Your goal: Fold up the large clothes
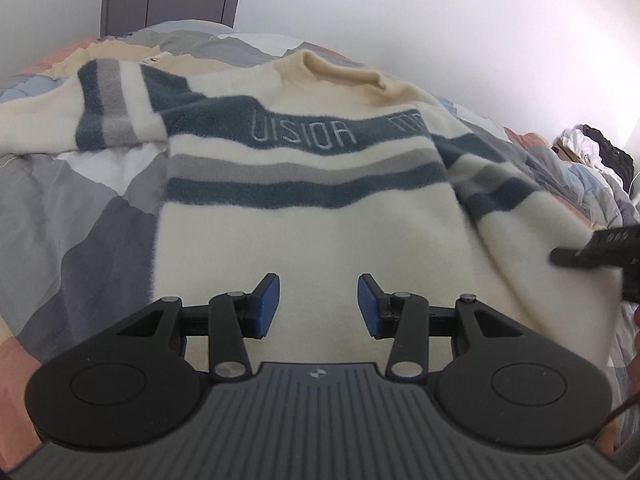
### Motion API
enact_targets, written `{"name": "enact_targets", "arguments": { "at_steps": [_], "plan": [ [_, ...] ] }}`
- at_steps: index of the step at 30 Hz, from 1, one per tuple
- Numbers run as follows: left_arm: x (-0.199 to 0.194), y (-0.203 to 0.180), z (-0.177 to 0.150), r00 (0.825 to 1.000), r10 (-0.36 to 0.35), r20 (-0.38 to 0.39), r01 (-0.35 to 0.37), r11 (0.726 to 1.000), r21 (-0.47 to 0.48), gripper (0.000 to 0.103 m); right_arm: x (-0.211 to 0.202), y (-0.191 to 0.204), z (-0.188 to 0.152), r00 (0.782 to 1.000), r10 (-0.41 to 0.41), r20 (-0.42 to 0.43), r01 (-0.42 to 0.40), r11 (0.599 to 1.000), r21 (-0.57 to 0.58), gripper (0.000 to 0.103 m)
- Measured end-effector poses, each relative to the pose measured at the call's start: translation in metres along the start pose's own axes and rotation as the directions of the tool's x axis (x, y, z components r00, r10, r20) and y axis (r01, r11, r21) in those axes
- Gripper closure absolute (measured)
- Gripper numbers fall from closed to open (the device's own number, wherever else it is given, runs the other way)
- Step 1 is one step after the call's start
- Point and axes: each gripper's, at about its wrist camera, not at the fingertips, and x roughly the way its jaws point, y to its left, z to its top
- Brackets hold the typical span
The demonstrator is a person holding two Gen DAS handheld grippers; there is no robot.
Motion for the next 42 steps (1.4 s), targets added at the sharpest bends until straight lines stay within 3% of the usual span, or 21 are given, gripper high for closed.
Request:
{"name": "enact_targets", "arguments": {
  "at_steps": [6,13,18,23,27,32,34,37,42],
  "plan": [
    [0.005,0.001,0.0,1.0,-0.015,-0.014,0.015,1.0,-0.019,0.054,-0.017,0.005,0.059,0.991,-0.073,0.112,0.095,0.975,-0.199,0.087],
    [0.014,0.004,0.0,0.999,-0.014,-0.034,0.012,0.999,-0.045,0.051,0.01,0.0,0.164,0.973,-0.173,0.152,0.223,0.874,-0.432,0.086],
    [0.021,0.011,0.001,0.999,-0.015,-0.052,0.01,0.995,-0.101,0.05,0.044,0.002,0.232,0.902,-0.281,0.329,0.427,0.696,-0.577,0.086],
    [0.03,0.01,0.002,0.998,-0.009,-0.054,0.004,0.995,-0.098,0.046,0.088,-0.027,0.283,0.857,-0.338,0.39,0.51,0.669,-0.54,0.083],
    [0.036,0.009,0.005,0.999,-0.009,-0.042,0.006,0.996,-0.089,0.041,0.139,-0.063,0.288,0.86,-0.388,0.33,0.508,0.713,-0.484,0.074],
    [0.038,0.014,0.009,1.0,-0.003,-0.011,0.002,0.993,-0.119,0.041,0.194,-0.102,0.262,0.891,-0.363,0.271,0.449,0.795,-0.409,0.07],
    [0.04,0.017,0.011,1.0,0.007,0.002,-0.007,0.991,-0.132,0.041,0.198,-0.118,0.258,0.903,-0.338,0.264,0.412,0.855,-0.315,0.051],
    [0.042,0.023,0.013,1.0,-0.002,0.01,0.004,0.984,-0.179,0.041,0.19,-0.143,0.259,0.938,-0.267,0.223,0.298,0.947,-0.119,0.039],
    [0.031,0.028,0.015,0.999,0.023,0.044,-0.013,0.976,-0.215,0.041,0.16,-0.169,0.263,0.959,-0.205,0.194,0.202,0.979,0.036,0.03]
  ]
}}
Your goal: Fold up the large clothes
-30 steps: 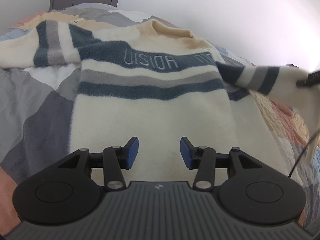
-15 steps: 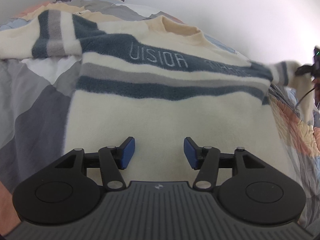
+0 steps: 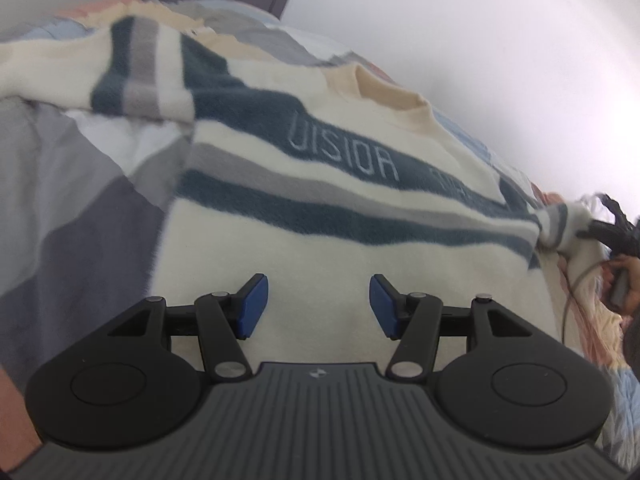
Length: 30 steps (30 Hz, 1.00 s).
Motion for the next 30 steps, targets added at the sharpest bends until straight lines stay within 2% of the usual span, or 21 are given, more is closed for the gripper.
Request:
{"name": "enact_targets", "arguments": {
  "at_steps": [3,6,10,15,20,21,22,25,27,28,30],
  "plan": [
    [-0.008,0.001,0.001,1.0,0.003,0.023,-0.003,1.0,-0.015,0.041,-0.028,-0.006,-0.007,0.999,-0.035,0.028,0.035,0.999,0.005,0.029],
    [-0.016,0.001,-0.001,0.999,0.002,0.042,-0.001,1.0,-0.022,0.041,-0.049,-0.016,-0.02,1.0,0.019,0.023,-0.019,0.999,0.027,0.03],
    [-0.025,0.001,-0.004,0.999,0.008,0.054,-0.007,1.0,-0.029,0.041,-0.069,-0.04,-0.036,0.996,0.045,0.074,-0.052,0.994,0.1,0.029],
    [-0.03,0.004,-0.006,0.999,0.006,0.051,-0.003,0.998,-0.065,0.041,-0.083,-0.069,-0.056,0.992,-0.011,0.126,-0.02,0.971,0.238,0.029],
    [-0.026,0.003,-0.007,0.998,0.026,0.049,-0.022,0.998,-0.063,0.041,-0.061,-0.097,-0.075,0.995,-0.083,0.054,0.062,0.946,0.318,0.03],
    [-0.025,0.004,-0.007,0.998,0.028,0.047,-0.025,0.997,-0.067,0.041,-0.056,-0.102,-0.08,0.996,-0.083,0.038,0.066,0.942,0.33,0.034],
    [-0.024,0.005,-0.007,0.999,0.029,0.045,-0.026,0.997,-0.073,0.041,-0.051,-0.104,-0.083,0.997,-0.074,0.025,0.062,0.944,0.324,0.046],
    [-0.019,0.009,-0.006,0.999,0.022,0.03,-0.019,0.995,-0.099,0.041,-0.039,-0.094,-0.088,0.999,-0.024,0.023,0.019,0.985,0.169,0.073],
    [-0.017,0.01,-0.006,1.0,0.023,0.021,-0.02,0.994,-0.111,0.041,-0.038,-0.087,-0.089,1.0,-0.019,0.02,0.016,0.994,0.105,0.081],
    [-0.016,0.01,-0.006,0.999,0.025,0.02,-0.022,0.993,-0.113,0.041,-0.04,-0.086,-0.088,0.999,-0.025,0.025,0.023,0.995,0.1,0.089],
    [-0.017,0.01,-0.006,0.999,0.027,0.022,-0.025,0.993,-0.113,0.041,-0.048,-0.085,-0.083,0.997,-0.049,0.064,0.044,0.996,0.078,0.096]
  ]
}}
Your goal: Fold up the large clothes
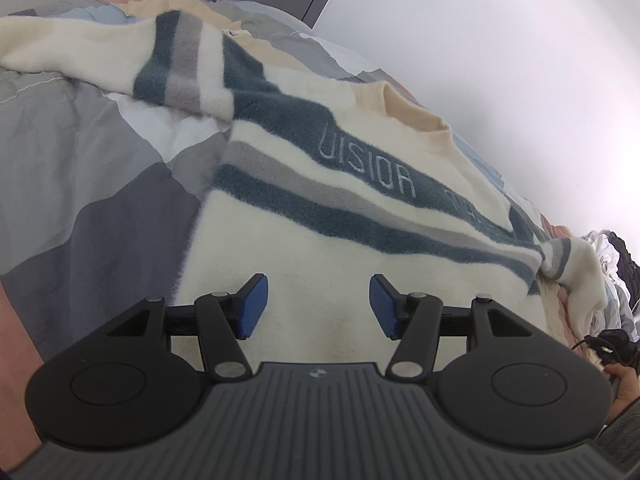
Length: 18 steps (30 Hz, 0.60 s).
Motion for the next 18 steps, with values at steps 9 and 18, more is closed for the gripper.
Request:
{"name": "enact_targets", "arguments": {
  "at_steps": [9,18],
  "plan": [
    [-0.008,0.003,-0.001,0.999,-0.045,-0.001,0.045,0.999,-0.03,0.041,-0.055,-0.022,0.066,0.917,-0.249,0.311,0.277,0.96,-0.048,0.097],
    [0.003,-0.009,-0.004,0.999,-0.044,-0.03,0.045,0.998,0.039,0.041,-0.007,-0.061,0.042,0.877,-0.443,0.188,0.465,0.881,-0.09,0.099]
  ]
}}
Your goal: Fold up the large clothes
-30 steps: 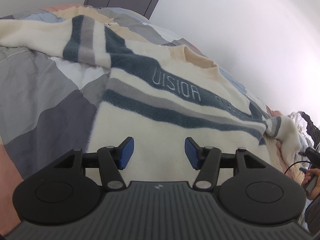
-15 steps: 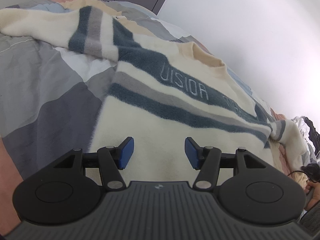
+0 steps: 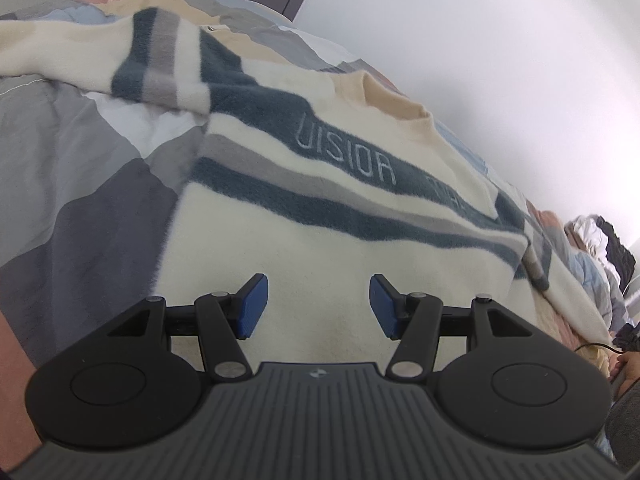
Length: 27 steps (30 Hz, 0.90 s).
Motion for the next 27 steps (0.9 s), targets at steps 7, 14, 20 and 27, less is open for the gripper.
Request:
{"name": "enact_targets", "arguments": {
  "at_steps": [7,14,20,27],
  "plan": [
    [0.01,-0.001,0.002,0.999,-0.01,-0.03,0.01,1.0,-0.013,0.041,0.004,0.002,-0.021,0.993,0.049,-0.106,-0.045,0.998,0.042,0.098],
    [0.007,0.018,0.008,0.998,-0.054,-0.035,0.048,0.987,-0.151,0.041,-0.046,0.001,0.0,0.977,0.103,-0.186,-0.092,0.994,0.066,0.096],
    [-0.007,0.025,-0.001,0.984,-0.156,-0.08,0.132,0.96,-0.248,0.041,-0.129,0.004,0.017,0.96,0.227,-0.161,-0.218,0.973,0.072,0.051],
    [-0.042,0.014,-0.011,0.98,-0.193,-0.049,0.176,0.955,-0.237,0.041,-0.239,0.015,0.018,0.867,0.468,-0.171,-0.465,0.883,0.062,0.052]
  ]
}}
